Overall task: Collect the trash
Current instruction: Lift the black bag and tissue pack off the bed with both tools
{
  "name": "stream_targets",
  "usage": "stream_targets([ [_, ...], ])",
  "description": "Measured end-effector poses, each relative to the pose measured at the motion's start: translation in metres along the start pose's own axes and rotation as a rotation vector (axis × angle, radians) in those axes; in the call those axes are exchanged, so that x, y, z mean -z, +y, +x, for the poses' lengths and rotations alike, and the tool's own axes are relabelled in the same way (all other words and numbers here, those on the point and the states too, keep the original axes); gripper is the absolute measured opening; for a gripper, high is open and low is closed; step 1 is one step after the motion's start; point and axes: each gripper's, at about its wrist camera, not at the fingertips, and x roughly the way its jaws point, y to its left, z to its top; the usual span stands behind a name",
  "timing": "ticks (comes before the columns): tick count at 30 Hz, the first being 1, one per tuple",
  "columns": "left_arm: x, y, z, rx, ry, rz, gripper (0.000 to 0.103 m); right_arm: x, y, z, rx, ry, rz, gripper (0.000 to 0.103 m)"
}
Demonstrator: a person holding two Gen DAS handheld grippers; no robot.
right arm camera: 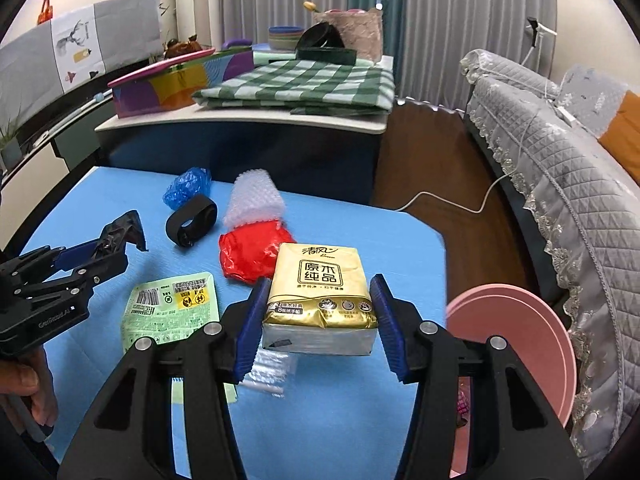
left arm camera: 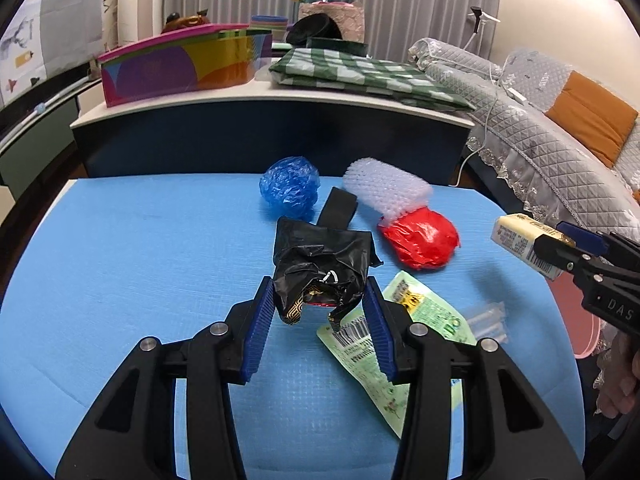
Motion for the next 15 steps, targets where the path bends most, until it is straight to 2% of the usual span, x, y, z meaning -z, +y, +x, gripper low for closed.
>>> stream_targets([
  [15,0.005,-0.015,-0.024,0.022,-0.042,0.033,0.044,0.002,-0.012,-0.048,0.045,-0.078,0.028,0.051],
])
